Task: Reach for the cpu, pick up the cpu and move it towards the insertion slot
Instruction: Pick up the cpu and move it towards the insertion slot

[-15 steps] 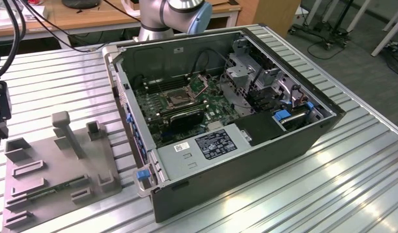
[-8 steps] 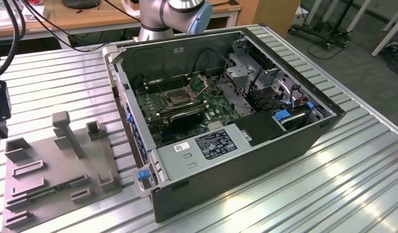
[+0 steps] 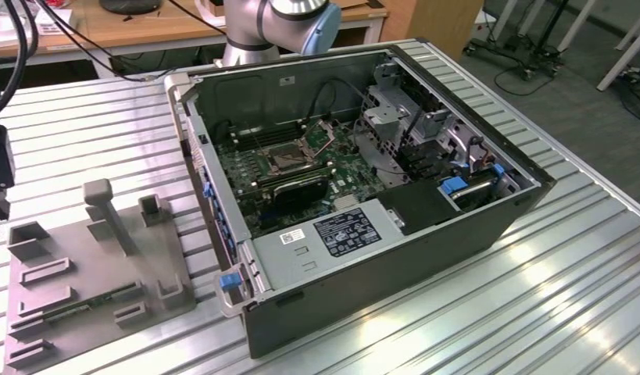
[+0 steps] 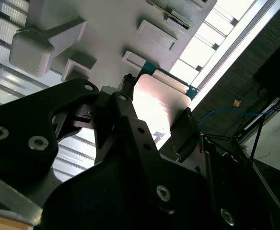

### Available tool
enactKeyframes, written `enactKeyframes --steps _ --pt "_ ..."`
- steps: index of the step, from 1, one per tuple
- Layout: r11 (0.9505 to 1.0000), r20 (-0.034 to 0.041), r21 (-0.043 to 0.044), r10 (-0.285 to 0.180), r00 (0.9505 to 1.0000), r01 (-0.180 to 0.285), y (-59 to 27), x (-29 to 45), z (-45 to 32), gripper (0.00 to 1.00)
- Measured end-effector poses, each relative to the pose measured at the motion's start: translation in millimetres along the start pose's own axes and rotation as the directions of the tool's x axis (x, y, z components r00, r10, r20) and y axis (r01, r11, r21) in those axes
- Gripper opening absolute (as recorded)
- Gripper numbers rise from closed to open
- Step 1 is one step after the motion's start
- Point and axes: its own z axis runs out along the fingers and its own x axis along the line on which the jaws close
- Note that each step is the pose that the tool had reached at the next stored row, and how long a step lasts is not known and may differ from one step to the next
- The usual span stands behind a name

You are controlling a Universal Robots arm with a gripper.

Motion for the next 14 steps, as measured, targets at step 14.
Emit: enactKeyframes --steps 14 --pt "1.0 0.0001 0.0 0.0 1.0 0.0 0.3 -0.1 -6.7 0.54"
